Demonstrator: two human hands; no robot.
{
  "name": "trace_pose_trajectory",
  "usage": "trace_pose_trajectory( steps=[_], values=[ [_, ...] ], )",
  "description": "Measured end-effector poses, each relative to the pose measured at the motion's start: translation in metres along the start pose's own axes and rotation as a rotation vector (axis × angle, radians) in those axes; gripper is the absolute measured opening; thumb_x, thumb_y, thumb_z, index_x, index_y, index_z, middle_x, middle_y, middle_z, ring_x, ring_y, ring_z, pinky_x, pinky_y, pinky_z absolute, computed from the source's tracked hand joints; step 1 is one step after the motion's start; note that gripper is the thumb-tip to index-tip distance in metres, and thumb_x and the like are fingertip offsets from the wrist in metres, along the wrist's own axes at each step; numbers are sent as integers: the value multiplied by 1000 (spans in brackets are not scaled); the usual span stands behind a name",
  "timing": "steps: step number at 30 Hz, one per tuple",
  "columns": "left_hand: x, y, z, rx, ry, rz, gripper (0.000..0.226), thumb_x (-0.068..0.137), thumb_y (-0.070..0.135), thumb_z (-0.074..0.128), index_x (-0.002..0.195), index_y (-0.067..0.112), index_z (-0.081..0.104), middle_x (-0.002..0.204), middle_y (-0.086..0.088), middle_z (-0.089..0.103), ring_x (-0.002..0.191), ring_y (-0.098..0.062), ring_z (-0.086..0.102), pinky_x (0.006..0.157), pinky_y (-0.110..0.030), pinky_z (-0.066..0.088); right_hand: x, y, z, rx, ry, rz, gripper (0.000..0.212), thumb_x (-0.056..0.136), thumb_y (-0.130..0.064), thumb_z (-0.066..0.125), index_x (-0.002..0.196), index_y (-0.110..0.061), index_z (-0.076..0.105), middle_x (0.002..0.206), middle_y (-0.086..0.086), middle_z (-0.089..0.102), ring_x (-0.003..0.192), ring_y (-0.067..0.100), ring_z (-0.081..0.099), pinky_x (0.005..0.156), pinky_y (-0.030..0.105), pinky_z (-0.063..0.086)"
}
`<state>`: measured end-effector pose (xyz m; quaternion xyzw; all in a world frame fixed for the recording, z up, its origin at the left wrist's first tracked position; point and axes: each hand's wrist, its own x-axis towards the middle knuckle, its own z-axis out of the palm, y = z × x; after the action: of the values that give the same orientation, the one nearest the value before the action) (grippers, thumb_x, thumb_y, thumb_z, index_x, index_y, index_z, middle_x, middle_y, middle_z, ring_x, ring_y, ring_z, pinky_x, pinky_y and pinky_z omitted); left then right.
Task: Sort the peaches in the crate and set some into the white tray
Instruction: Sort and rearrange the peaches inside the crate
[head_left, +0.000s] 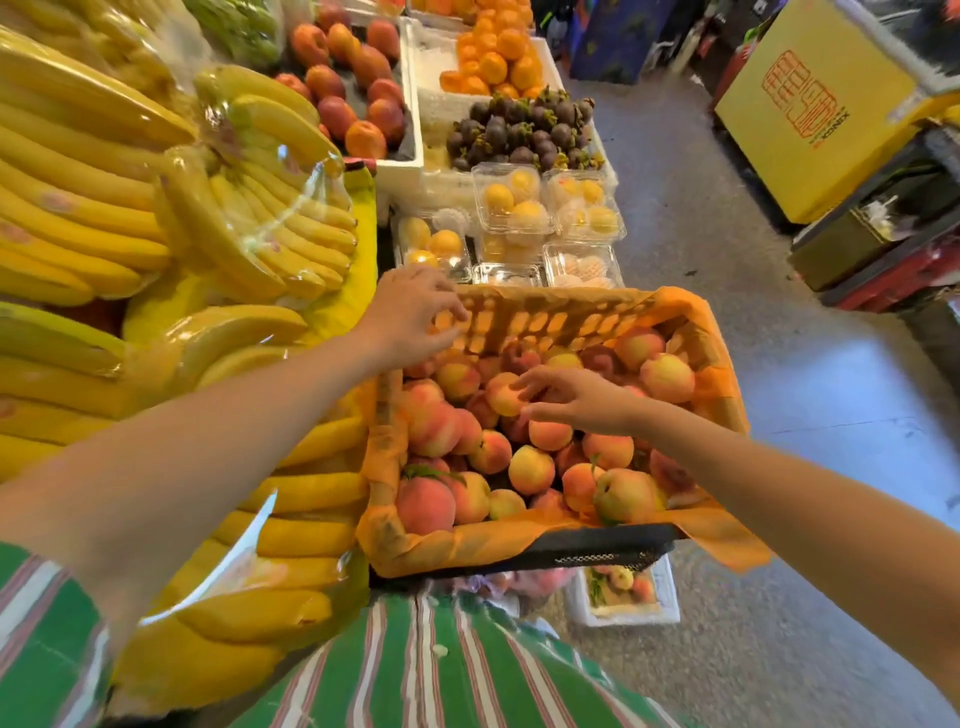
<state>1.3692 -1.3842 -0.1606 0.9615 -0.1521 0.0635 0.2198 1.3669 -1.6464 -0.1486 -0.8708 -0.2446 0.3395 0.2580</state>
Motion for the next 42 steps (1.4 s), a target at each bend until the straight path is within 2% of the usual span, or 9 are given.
trace_pose_trajectory(
  steps=[4,9,18,21,24,27,31,36,42],
  values=[
    [-26,-23,12,132,-108,-2,39,83,41,63,118,26,66,152,-3,37,144,-29,23,116,-46,15,32,-20,29,46,-109,-30,57,90,-37,64,141,-23,42,139,-1,49,123,11,50,96,21,45],
    [-35,-31,18,65,-117,11,39,86,37,63,124,26,62,159,-1,21,149,-24,7,119,-42,3,58,-31,60,-135,-142,-80,69,84,-44,68,143,-21,42,138,4,50,122,20,49,103,38,43],
    [-29,-28,14,93,-78,28,26,84,36,63,108,29,70,150,-3,38,144,-26,19,113,-43,11,47,-17,47,55,-10,-22,57,77,-40,77,126,-22,54,114,-9,55,102,6,54,84,14,46],
    [-15,-16,9,63,-85,157,22,81,35,63,100,27,71,120,-1,62,124,-26,45,103,-43,29,28,-2,25,120,53,66,51,83,-36,72,128,-19,54,118,-3,58,108,13,56,91,27,47],
    [1,4,9,-71,-373,231,24,83,34,66,104,24,69,99,1,68,96,-20,59,84,-40,48,6,10,6,192,86,128,53,81,-51,68,124,-21,58,118,-1,60,108,17,59,90,35,51],
    [9,25,22,9,-720,216,38,83,39,69,114,21,61,106,0,65,95,-20,59,81,-41,50,-14,22,-2,190,115,167,52,81,-53,63,121,-20,59,119,0,62,111,18,59,93,37,51],
    [13,38,47,243,-958,226,54,74,39,76,120,20,56,108,-2,61,95,-24,57,79,-40,53,-35,38,-4,196,112,210,66,69,-67,61,119,-25,60,113,-4,62,105,16,61,89,36,53],
    [16,39,68,496,-967,299,67,66,54,78,121,23,56,113,-7,56,105,-26,51,85,-39,48,-46,47,0,219,101,195,69,66,-66,61,122,-24,58,115,-2,60,109,12,57,92,32,50],
    [21,31,70,300,-962,228,59,67,56,77,113,26,58,105,-1,57,94,-21,53,76,-35,48,-48,52,-4,234,73,192,46,87,-42,64,126,-20,55,111,-9,57,107,13,56,89,28,49]
  ],
)
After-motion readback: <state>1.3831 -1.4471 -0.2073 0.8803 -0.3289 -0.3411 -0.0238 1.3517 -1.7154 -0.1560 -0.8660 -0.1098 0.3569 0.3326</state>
